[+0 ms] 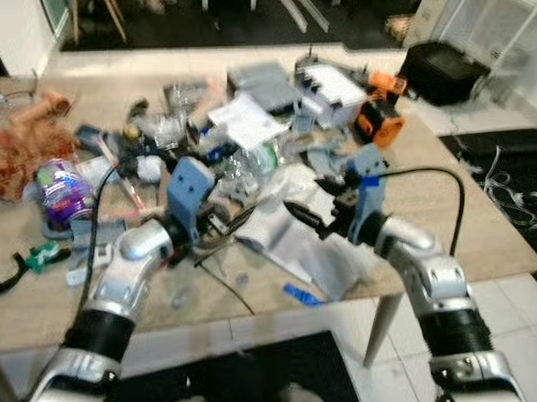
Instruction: Picking trash to rubbish bin
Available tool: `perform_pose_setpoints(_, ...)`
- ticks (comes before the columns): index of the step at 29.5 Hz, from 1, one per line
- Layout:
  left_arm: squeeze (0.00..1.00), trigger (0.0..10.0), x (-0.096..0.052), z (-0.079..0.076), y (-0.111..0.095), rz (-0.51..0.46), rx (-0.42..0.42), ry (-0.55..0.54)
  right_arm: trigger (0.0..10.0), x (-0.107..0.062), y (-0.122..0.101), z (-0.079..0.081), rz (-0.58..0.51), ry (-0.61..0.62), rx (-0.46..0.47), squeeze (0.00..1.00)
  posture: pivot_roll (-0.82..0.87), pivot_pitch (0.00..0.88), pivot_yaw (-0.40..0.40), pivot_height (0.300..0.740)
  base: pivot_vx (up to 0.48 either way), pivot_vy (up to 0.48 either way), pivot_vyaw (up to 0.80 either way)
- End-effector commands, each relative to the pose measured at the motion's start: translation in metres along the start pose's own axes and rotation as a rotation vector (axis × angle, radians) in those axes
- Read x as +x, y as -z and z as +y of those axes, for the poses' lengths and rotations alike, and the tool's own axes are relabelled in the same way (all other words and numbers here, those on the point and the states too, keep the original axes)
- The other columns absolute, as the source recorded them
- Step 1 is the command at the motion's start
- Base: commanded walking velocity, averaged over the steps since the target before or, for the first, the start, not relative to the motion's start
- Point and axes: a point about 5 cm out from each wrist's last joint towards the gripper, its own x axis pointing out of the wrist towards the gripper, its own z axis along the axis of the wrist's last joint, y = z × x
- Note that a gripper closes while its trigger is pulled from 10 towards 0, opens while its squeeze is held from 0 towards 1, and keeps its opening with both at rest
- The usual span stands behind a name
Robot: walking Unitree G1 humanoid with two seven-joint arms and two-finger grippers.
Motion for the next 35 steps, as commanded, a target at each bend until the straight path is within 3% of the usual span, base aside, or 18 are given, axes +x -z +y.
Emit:
perform_pose_setpoints(1, 0.0, 10.0, -0.008, -0.001, 0.001, 0.078, 0.058, 0.066, 10.0, -0.01, -0.003, 0.002, 0.04, -0.081, -0.023, 0.0, -0.05, 0.0, -0.042, 0.74, 0.0, 0.0, 0.0)
perform_pose_setpoints(6, 0.0, 10.0, -0.016, -0.002, -0.001, 0.159, 0.097, 0.126, 10.0, -0.029, 0.004, 0.008, 0.169, -0.205, -0.104, 0.0, -0.05, 0.0, -0.041, 0.74, 0.0, 0.0, 0.0)
perform_pose_setpoints(10, 0.0, 10.0, -0.018, -0.003, 0.001, 0.223, 0.073, 0.129, 10.0, -0.036, 0.005, 0.01, 0.211, -0.24, -0.126, 0.0, -0.05, 0.0, -0.042, 0.74, 0.0, 0.0, 0.0)
perform_pose_setpoints(24, 0.0, 10.0, 0.012, -0.017, 0.005, 0.347, -0.11, 0.019, 10.0, -0.034, 0.006, 0.018, 0.233, -0.266, -0.141, 0.0, -0.05, 0.0, -0.034, 0.74, 0.0, 0.0, 0.0)
perform_pose_setpoints(29, 0.0, 10.0, 0.015, -0.022, 0.008, 0.374, -0.102, 0.014, 10.0, -0.034, 0.007, 0.018, 0.234, -0.26, -0.143, 0.0, -0.05, 0.0, -0.033, 0.74, 0.0, 0.0, 0.0)
perform_pose_setpoints(35, 0.0, 10.0, 0.015, -0.017, 0.01, 0.418, -0.03, -0.019, 10.0, -0.034, 0.007, 0.018, 0.235, -0.258, -0.14, 0.0, -0.05, 0.0, -0.034, 0.74, 0.0, 0.0, 0.0)
